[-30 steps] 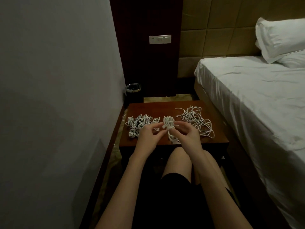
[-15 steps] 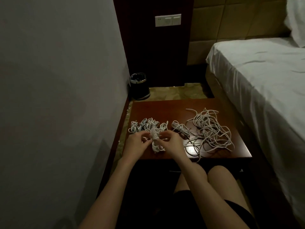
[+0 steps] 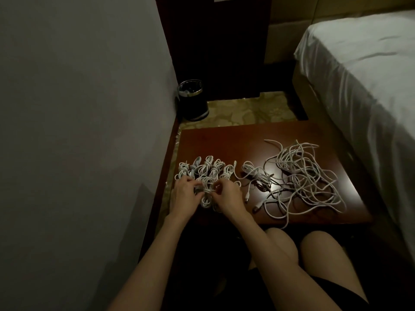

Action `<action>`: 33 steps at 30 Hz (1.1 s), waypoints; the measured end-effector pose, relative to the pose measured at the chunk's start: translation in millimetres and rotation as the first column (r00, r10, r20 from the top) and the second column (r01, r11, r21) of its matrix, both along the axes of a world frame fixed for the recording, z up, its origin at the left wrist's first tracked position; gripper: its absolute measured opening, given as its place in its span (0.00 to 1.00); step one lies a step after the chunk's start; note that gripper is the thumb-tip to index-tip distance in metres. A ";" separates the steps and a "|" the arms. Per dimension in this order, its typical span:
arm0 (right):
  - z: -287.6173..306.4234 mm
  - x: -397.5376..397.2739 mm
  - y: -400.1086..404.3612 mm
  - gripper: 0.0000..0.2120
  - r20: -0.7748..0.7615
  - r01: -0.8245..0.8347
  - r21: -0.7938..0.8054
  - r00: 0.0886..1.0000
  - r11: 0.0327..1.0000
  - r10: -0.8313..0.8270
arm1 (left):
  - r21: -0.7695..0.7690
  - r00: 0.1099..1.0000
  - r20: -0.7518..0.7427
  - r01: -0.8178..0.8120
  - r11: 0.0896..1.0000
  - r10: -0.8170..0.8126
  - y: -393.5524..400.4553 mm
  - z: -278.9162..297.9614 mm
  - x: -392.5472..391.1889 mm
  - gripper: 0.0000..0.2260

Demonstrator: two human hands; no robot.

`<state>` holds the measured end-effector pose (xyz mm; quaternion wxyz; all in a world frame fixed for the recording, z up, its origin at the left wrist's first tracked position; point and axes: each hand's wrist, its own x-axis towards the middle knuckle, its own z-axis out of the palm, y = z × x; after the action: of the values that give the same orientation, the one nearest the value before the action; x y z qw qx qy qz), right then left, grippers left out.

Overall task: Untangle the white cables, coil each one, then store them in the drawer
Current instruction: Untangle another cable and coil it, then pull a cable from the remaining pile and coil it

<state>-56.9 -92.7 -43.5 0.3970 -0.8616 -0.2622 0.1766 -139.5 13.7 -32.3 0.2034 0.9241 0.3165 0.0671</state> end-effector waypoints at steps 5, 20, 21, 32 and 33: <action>13.6 18.9 -23.6 0.10 0.016 0.019 0.055 1.000 0.998 -0.020 | -0.032 0.999 0.041 -0.013 0.999 0.015 -1.8 9.0 3.8 0.20; 22.4 115.5 -141.5 0.23 0.180 0.021 -0.466 0.981 0.884 0.071 | -0.208 0.962 0.221 0.207 0.956 -0.160 -91.1 33.7 64.9 0.11; 17.4 115.9 -143.3 0.22 0.172 -0.005 -0.505 0.979 0.863 0.106 | -0.219 0.958 0.229 0.225 0.949 -0.174 -96.4 33.3 68.0 0.11; 111.2 121.2 -139.1 0.06 0.351 -0.079 -0.031 0.933 0.996 0.085 | -0.246 0.911 0.291 0.366 0.898 -0.292 -124.7 56.2 114.2 0.27; 130.6 121.4 -139.5 0.06 0.354 -0.129 -0.011 0.927 0.992 0.125 | -0.278 0.908 0.323 0.360 0.890 -0.266 -126.7 64.7 121.6 0.27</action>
<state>64.5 -232.2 87.0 0.3363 -0.8581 -0.3856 0.0424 -17.9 -112.9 32.4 0.4062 0.8971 0.1370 0.1070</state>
